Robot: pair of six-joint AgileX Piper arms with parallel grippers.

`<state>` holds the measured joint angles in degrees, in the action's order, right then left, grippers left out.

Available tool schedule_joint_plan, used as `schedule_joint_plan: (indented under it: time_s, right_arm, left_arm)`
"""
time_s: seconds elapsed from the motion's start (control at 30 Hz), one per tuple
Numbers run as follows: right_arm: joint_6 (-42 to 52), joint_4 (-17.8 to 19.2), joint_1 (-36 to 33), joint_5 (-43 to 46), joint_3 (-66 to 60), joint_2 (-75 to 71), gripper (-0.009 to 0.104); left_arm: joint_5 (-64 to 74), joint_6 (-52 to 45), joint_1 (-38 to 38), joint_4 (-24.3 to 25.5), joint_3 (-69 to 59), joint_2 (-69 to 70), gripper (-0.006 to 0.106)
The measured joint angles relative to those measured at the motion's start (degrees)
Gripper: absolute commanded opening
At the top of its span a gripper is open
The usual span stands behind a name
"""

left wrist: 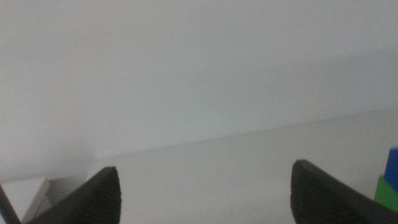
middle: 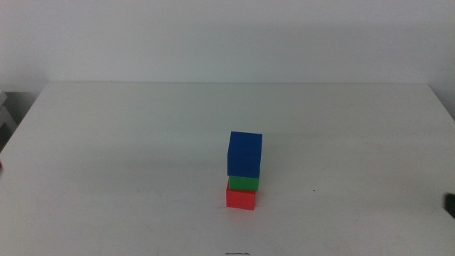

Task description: Stack red cubes first, then green, then blue cubes in a specific spot.

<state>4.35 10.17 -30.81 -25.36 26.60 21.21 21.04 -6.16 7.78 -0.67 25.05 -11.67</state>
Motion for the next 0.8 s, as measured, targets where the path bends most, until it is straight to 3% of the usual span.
schedule_joint_plan:
  time_s: [0.23,0.37,0.8]
  right_arm:
    - [0.0,-3.7,20.6,0.4,-13.0,-13.7,0.063]
    - [0.0,-5.1,27.1,0.4,-17.6,-20.3,0.063]
    - [0.0,-5.7,29.5,8.2,-26.9,-21.9,0.063]
  left_arm:
    - [-1.7,0.0,0.0,0.0,-14.0,11.9,0.094]
    - [-3.2,0.0,0.0,0.0,-18.9,12.4,0.094]
    - [-12.8,0.0,0.0,0.0,-26.7,12.4,0.094]
